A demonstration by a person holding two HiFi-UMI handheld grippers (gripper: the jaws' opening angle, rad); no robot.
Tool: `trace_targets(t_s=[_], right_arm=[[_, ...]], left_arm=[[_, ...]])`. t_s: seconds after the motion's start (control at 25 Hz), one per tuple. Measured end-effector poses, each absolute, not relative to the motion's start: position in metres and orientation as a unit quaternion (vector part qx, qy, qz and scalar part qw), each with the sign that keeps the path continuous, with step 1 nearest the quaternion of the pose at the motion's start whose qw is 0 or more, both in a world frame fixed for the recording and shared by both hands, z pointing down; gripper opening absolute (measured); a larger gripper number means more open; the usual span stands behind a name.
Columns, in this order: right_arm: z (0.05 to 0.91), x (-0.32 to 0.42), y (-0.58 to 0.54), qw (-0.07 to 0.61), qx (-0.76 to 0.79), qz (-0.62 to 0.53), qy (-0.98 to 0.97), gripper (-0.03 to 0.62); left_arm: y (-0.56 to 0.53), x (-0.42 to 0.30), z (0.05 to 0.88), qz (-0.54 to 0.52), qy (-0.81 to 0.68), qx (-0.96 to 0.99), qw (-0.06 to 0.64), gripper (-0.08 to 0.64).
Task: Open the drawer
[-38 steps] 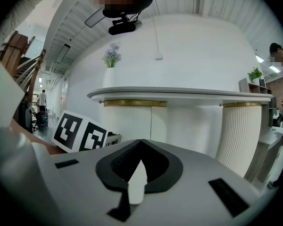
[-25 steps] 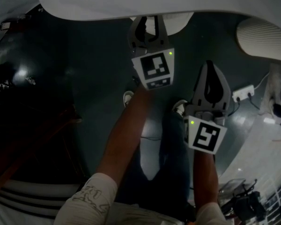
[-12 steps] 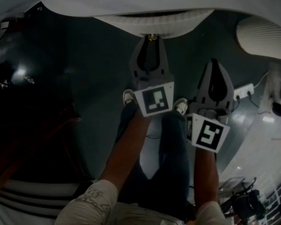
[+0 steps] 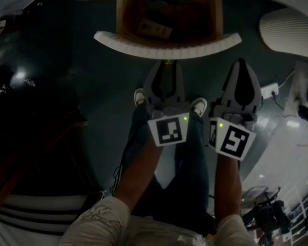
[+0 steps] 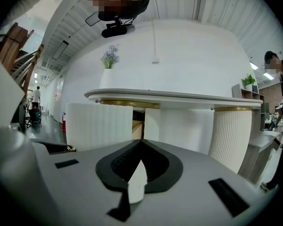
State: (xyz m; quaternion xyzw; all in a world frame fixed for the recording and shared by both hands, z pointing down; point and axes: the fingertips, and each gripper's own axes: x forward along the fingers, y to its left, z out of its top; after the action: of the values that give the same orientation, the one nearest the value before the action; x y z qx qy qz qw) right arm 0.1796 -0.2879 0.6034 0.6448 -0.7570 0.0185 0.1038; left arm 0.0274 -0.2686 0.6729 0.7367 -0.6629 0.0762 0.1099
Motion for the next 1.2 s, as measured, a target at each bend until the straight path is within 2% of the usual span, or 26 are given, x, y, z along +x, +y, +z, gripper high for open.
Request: trace_targets(t_s=[0.2,0.36,1.0,1.12,1.2], right_arm=[[0.599,0.178,-0.268,0.074,0.636,-0.002,-0.768,0.006],[0.606,0.179,-0.234,0.083,0.629,-0.011,-0.773,0.006],[0.607,0.187,-0.250,0.077,0.626,0.018,-0.775,0.006],[0.603,0.187,-0.250,0.079,0.625,0.014,-0.776,0.006],[0.597,0.187,-0.248,0.080,0.626,0.013,-0.776,0.006]], left_arm=[[-0.237,0.027,0.677,0.083,-0.652,0.745,0.119,0.100],[-0.195,0.029,0.683,0.082,-0.647,0.747,0.128,0.100],[-0.190,0.031,0.685,0.124,-0.616,0.768,0.124,0.102],[-0.187,0.030,0.683,0.121,-0.613,0.770,0.131,0.155],[-0.183,0.028,0.676,0.118,-0.613,0.770,0.133,0.161]])
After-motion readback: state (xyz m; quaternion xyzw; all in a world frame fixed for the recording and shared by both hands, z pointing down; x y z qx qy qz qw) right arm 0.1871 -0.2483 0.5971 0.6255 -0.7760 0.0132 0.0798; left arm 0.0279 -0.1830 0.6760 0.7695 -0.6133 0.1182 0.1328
